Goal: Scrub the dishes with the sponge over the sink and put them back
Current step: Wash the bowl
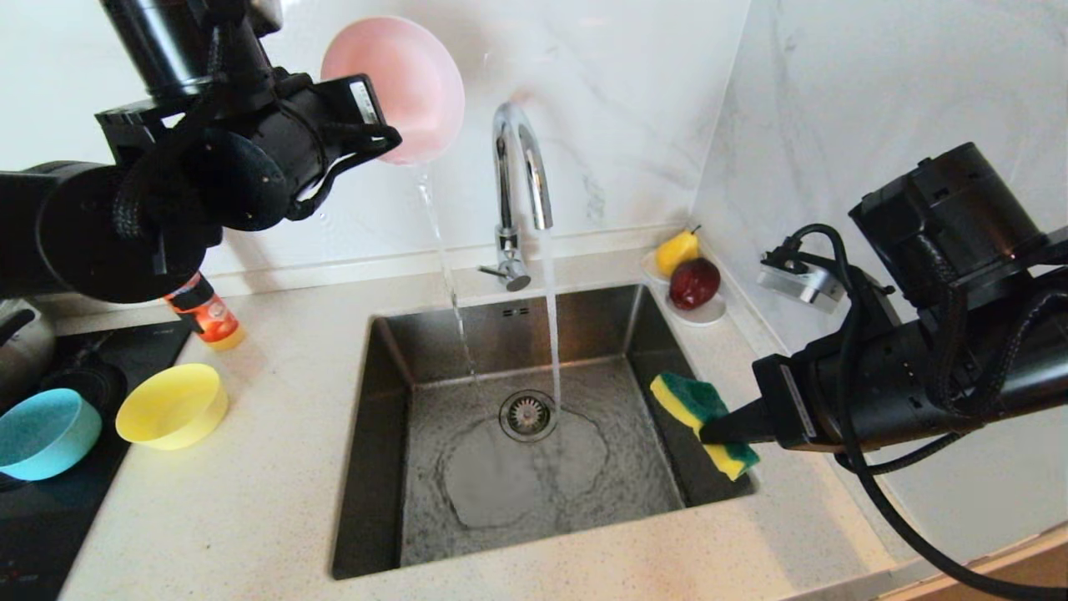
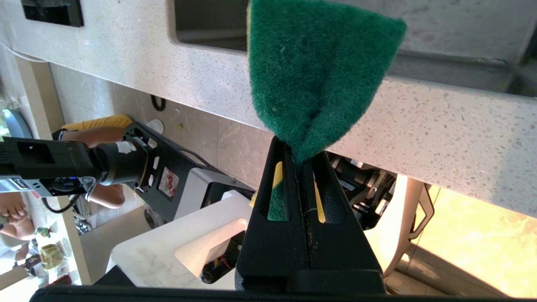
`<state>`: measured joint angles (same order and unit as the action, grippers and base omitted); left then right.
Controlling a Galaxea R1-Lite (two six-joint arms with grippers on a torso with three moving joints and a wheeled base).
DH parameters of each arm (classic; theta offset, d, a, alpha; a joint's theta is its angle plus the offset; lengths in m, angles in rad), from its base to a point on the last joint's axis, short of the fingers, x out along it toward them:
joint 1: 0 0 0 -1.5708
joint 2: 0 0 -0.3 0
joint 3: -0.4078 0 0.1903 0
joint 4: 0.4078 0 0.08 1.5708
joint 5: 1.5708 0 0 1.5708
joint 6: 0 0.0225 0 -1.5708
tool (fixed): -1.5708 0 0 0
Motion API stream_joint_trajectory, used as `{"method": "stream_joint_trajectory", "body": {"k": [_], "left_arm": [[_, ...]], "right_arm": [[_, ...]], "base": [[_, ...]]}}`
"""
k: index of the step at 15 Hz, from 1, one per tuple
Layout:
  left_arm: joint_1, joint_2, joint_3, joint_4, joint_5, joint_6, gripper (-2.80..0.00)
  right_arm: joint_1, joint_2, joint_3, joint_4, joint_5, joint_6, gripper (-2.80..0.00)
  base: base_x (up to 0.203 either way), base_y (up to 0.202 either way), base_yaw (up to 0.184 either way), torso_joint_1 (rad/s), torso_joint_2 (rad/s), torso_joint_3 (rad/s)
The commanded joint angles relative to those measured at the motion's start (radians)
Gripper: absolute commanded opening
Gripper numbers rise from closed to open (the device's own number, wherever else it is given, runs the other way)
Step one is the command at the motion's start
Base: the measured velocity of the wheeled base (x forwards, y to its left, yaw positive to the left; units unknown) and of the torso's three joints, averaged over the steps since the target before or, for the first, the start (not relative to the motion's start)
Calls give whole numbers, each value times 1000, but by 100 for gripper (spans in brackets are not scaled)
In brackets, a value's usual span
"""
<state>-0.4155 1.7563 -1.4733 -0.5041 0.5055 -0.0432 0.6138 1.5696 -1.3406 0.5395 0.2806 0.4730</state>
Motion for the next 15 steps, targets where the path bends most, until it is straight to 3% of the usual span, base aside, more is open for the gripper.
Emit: {"method": "stream_joint_trajectory", "body": {"k": [1, 5, 9, 11, 13, 15], "left_arm": [[0, -54, 39, -19, -32, 5, -280], [0, -124, 89, -148, -104, 52, -280], [0, -150, 123, -156, -133, 46, -280], [2, -155, 169, -115, -127, 35, -280], [2, -180, 286, -55, -127, 6, -280], [1, -217, 398, 130, -136, -54, -280]], "right_arm": [[0, 4, 6, -14, 3, 4, -280], [0, 1, 5, -19, 11, 4, -280], [0, 0, 4, -19, 11, 4, -280], [4, -12, 3, -19, 14, 4, -280], [18, -28, 4, -18, 32, 5, -280], [40, -42, 2, -17, 64, 4, -280]], "base": [[0, 0, 0, 0, 0, 0], [0, 0, 0, 0, 0, 0], [0, 0, 0, 0, 0, 0], [0, 0, 0, 0, 0, 0], [0, 0, 0, 0, 0, 0], [0, 0, 0, 0, 0, 0]]}}
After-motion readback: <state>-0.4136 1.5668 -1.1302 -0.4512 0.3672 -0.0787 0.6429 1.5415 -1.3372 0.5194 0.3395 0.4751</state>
